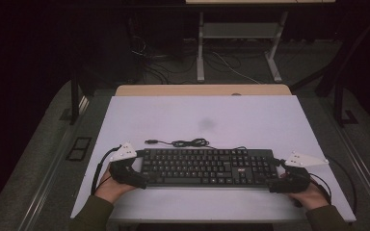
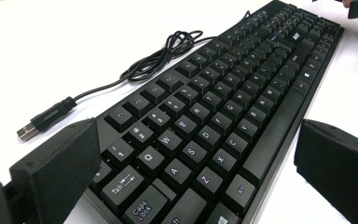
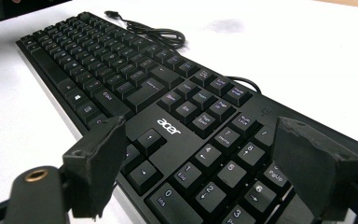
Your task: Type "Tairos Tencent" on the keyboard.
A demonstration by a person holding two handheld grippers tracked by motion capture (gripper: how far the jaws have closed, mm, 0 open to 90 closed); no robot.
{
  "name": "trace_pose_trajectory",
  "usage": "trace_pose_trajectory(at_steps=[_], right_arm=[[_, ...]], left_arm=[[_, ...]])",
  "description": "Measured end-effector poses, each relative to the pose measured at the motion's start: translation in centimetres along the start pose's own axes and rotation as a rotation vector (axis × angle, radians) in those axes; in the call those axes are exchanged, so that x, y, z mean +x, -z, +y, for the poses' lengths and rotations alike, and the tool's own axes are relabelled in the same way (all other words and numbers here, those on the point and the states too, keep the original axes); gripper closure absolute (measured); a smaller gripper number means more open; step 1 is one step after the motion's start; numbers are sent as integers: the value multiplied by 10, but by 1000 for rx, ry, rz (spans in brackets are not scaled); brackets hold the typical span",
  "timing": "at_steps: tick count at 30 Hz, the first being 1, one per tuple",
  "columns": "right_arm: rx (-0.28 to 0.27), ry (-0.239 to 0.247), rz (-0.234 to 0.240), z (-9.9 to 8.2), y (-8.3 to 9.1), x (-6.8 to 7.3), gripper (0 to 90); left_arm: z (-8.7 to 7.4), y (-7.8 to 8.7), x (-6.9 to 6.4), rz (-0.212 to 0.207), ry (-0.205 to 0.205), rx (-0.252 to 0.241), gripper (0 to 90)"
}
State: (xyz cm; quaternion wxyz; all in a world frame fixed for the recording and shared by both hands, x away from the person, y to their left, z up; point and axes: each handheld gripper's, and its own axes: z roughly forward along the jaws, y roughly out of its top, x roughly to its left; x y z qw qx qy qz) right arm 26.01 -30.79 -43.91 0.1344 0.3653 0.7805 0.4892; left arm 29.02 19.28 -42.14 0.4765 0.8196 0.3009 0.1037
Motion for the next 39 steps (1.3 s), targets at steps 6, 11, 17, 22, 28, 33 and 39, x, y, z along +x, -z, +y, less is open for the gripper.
trace_pose_trajectory(at_steps=[6,11,17,22,28,33,39], right_arm=[[1,3,4,1,0,1,175],[2,7,9,3,-1,1,175],[-7,4,18,6,-2,0,175],[-7,19,30,12,-5,3,175],[-1,27,47,20,-10,6,174],[10,34,68,25,-13,9,150],[26,35,94,31,-18,12,158]], left_arm=[[0,1,0,2,1,-4,0],[1,0,1,2,2,-5,0],[3,-1,0,5,0,-11,0],[3,0,1,4,4,-15,0],[3,-1,1,-1,1,-18,0],[4,-1,1,-1,-1,-17,0],[6,-1,1,2,2,-26,10]])
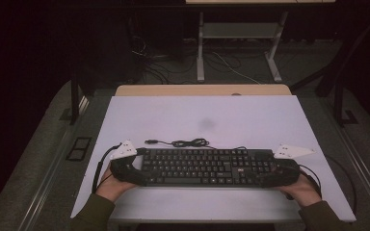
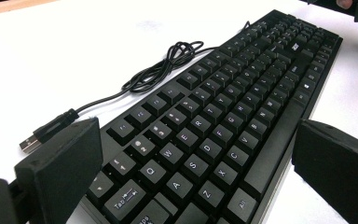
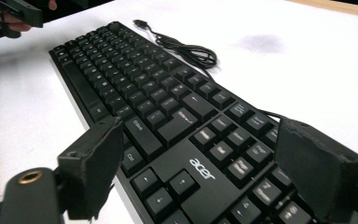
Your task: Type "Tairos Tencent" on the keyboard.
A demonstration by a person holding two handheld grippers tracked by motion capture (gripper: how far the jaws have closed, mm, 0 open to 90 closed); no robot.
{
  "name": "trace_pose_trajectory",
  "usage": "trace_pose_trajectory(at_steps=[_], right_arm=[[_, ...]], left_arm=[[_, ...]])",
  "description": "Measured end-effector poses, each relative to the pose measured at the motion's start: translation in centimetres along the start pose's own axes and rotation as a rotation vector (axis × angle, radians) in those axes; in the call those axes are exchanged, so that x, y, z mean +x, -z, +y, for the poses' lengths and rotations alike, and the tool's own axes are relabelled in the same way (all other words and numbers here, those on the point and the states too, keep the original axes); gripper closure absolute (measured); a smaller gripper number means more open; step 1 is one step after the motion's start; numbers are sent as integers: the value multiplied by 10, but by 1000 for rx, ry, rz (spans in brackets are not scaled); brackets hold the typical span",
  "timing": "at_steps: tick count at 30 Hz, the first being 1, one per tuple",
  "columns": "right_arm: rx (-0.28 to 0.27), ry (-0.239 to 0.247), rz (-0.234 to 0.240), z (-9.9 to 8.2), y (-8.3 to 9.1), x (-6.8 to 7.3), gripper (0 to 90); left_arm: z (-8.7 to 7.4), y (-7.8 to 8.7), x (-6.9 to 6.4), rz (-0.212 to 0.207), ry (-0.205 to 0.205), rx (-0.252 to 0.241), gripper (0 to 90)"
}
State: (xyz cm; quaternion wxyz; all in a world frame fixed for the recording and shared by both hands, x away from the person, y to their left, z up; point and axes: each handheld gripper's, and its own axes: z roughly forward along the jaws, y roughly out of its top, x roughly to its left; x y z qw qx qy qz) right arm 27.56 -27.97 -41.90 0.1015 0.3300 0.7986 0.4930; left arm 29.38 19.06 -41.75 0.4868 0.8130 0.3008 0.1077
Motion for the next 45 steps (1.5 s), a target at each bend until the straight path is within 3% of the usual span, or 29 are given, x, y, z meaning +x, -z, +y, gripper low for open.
trace_pose_trajectory(at_steps=[19,45], right_arm=[[33,12,69,14,-16,7,390],[90,36,154,32,-47,16,831]], left_arm=[[3,-4,-2,-6,0,2,29],[7,-15,-5,-21,-3,7,37]])
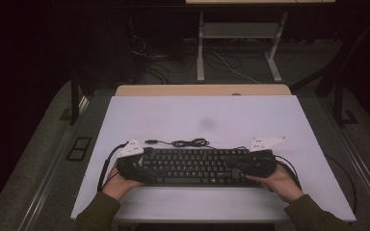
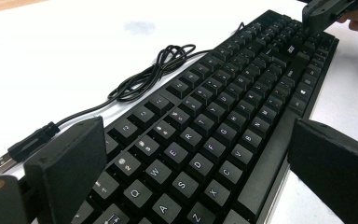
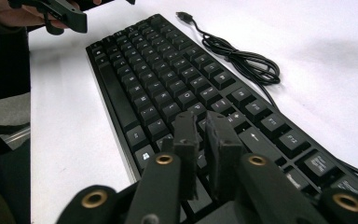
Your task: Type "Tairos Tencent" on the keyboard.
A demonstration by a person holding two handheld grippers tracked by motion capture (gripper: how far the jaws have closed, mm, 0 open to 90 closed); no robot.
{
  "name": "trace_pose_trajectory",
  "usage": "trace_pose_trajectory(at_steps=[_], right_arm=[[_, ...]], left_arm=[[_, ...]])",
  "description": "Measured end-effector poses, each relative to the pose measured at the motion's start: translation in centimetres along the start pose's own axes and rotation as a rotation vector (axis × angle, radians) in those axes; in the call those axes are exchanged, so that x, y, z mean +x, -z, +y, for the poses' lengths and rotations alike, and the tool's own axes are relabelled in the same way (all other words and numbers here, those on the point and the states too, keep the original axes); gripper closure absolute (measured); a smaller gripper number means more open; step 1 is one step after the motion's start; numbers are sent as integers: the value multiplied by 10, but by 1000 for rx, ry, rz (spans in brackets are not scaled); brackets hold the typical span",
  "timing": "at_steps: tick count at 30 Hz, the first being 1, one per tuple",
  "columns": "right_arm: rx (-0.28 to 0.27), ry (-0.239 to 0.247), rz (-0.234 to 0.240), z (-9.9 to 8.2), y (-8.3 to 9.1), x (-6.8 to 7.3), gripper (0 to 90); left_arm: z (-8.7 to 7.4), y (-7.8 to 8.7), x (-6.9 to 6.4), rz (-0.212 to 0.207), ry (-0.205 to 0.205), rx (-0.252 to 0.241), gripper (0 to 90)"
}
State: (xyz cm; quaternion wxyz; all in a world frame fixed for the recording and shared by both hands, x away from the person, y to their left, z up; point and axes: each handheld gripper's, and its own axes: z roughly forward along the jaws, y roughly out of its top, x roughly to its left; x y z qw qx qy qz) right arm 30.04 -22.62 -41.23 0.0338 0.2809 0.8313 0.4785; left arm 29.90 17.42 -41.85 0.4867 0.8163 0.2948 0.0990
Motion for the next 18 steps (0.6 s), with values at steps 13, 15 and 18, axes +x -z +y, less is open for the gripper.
trace_pose_trajectory(at_steps=[13,15,18], right_arm=[[46,7,28,4,-17,-3,891],[65,14,34,3,-20,-2,891],[77,14,35,2,-22,-1,891]], left_arm=[[1,-3,0,-6,-4,3,38],[1,-4,0,-6,-3,4,39],[1,-5,-1,-8,-7,7,39]])
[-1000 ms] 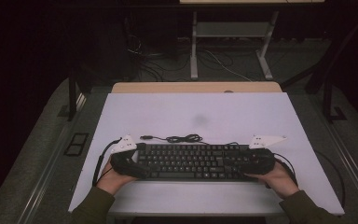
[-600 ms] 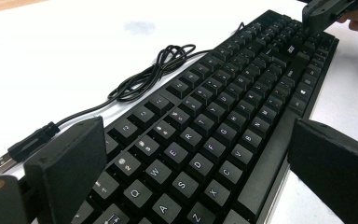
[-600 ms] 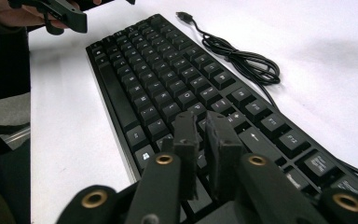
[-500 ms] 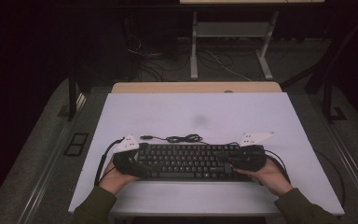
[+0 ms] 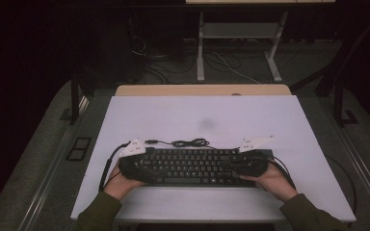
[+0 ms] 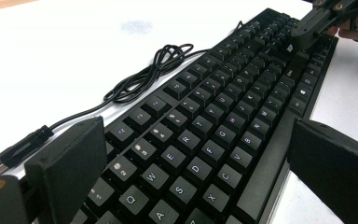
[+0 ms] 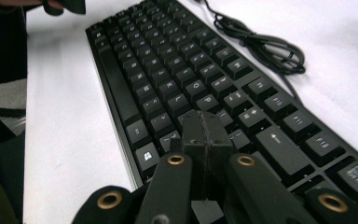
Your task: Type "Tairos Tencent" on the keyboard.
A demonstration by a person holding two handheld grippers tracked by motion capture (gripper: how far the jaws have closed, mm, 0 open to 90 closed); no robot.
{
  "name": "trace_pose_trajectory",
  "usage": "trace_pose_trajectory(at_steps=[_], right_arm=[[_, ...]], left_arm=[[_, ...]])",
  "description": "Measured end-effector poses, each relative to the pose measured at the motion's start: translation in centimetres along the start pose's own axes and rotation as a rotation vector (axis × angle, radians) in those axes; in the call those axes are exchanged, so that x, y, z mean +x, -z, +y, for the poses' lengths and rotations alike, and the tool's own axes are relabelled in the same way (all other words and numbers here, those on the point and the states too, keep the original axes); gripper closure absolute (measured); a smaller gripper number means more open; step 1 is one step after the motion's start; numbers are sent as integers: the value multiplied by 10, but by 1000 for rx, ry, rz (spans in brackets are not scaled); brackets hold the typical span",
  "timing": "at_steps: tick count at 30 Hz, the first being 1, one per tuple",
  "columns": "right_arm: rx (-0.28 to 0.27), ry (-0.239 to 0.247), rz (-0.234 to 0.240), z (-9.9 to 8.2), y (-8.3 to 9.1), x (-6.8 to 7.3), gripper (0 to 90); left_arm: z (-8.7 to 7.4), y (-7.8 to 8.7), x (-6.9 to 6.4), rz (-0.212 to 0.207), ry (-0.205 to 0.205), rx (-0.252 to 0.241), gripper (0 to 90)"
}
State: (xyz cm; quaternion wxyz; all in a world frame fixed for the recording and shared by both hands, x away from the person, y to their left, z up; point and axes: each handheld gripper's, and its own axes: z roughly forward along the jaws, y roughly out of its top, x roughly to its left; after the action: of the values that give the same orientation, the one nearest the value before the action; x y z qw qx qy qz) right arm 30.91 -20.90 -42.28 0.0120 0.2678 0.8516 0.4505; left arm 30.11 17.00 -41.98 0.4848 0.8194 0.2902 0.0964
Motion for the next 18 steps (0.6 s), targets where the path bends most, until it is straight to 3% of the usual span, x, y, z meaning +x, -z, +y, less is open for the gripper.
trace_pose_trajectory(at_steps=[18], right_arm=[[90,30,4,-6,-15,4,891]], left_arm=[[2,-5,-1,-7,-2,3,40]])
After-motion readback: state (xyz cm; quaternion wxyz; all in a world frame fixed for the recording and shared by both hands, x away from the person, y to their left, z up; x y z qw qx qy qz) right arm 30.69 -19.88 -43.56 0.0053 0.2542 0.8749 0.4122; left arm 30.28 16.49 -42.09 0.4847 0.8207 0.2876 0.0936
